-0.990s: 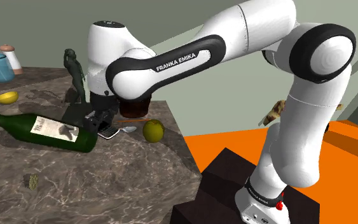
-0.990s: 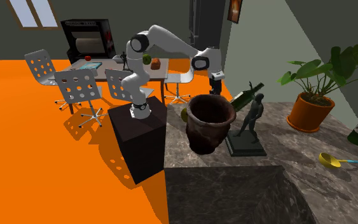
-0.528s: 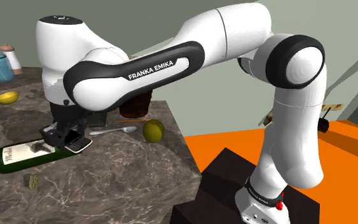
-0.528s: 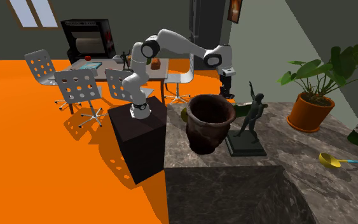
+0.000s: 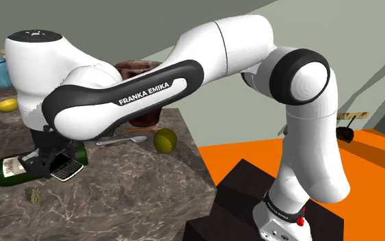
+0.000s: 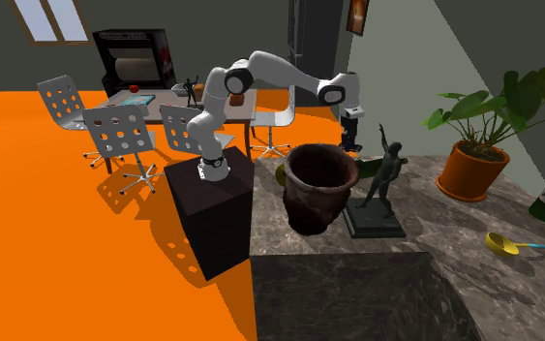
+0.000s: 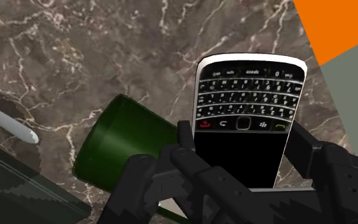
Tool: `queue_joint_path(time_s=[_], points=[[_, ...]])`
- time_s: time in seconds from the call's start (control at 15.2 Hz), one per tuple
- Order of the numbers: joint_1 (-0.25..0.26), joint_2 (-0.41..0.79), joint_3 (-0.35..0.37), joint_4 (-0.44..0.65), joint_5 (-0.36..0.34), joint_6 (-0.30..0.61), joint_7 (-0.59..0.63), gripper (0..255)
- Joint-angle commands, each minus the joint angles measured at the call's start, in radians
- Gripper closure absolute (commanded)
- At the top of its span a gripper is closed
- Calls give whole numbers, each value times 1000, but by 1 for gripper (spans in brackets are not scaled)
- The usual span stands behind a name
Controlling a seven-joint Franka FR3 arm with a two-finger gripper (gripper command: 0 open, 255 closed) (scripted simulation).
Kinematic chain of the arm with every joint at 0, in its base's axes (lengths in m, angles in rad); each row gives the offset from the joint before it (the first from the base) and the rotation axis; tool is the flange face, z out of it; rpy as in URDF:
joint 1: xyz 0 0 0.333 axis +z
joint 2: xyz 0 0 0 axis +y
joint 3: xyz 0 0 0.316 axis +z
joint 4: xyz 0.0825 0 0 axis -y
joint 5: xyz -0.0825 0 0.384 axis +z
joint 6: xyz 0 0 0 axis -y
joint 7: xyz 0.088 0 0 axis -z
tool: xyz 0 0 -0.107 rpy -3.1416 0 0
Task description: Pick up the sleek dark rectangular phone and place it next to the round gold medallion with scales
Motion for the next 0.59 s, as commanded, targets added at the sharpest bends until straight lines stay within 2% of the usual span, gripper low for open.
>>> queue_joint_path(time_s=[0.0,0.53], points=[[0,6,-2,-17,-4,23,4,255],[2,41,-12,-73,-24,111,24,255]])
